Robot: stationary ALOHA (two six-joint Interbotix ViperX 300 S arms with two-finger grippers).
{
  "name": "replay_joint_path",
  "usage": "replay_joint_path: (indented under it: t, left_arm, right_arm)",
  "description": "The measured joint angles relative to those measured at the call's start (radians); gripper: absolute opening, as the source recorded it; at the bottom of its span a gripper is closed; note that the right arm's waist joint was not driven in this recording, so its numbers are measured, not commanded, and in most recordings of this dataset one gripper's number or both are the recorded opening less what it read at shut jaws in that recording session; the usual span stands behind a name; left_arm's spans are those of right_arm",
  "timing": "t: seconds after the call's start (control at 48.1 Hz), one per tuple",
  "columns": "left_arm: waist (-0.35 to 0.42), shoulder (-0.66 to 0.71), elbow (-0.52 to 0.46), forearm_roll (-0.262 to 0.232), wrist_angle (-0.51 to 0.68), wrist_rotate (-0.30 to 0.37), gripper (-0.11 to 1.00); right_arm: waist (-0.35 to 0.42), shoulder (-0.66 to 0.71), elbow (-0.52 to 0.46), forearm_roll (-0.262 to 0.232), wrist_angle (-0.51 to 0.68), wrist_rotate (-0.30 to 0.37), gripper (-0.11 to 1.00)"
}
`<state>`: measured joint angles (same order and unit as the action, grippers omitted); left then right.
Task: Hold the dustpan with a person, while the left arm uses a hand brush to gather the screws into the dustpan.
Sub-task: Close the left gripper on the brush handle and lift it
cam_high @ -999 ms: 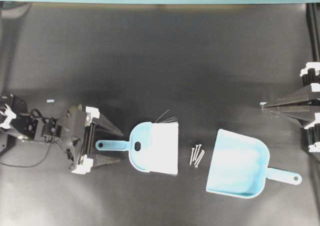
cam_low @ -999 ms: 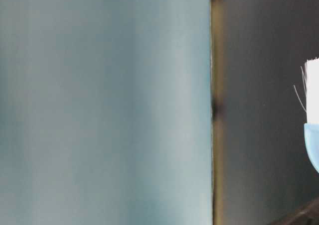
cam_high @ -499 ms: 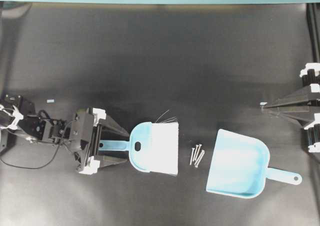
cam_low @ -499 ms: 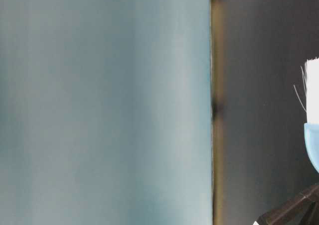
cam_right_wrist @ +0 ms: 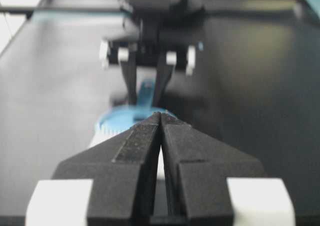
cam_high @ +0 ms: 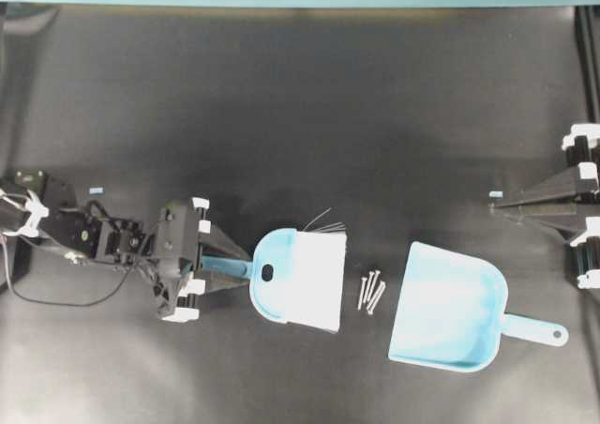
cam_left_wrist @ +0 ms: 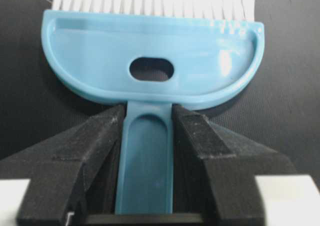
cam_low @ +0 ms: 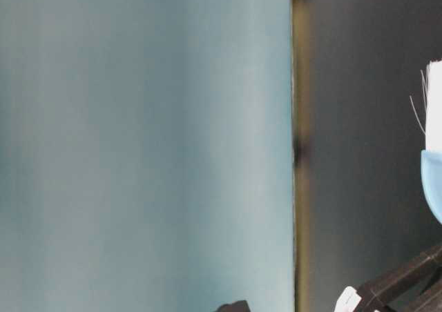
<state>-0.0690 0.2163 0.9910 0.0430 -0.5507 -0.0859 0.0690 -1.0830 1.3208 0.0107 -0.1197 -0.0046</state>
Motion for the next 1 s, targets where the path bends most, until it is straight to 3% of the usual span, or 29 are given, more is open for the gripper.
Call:
replay_joint_path:
  t: [0.27, 0.478, 0.728, 0.999]
  left_arm:
    - [-0.002, -0.166, -0.032, 0.002, 0.313, 0.003, 0.31]
    - [0.005, -0.278, -0.106, 0.002, 0.541, 0.054, 0.31]
    - [0.009, -0.397, -0.175, 0.002, 0.676, 0.124, 0.31]
    - [0.018, -0.445, -0.212, 0.002, 0.815, 0.133, 0.31]
  right_arm:
    - [0.0, -0.064, 0.046, 0.002, 0.216, 0.005, 0.0]
    - [-0.002, -0.127, 0.097, -0.003, 0.256, -0.009, 0.0]
    - [0.0, -0.209, 0.129, -0.005, 0.275, -0.032, 0.0]
    - [-0.002, -0.291, 0.143, -0.006, 0.285, -0.034, 0.0]
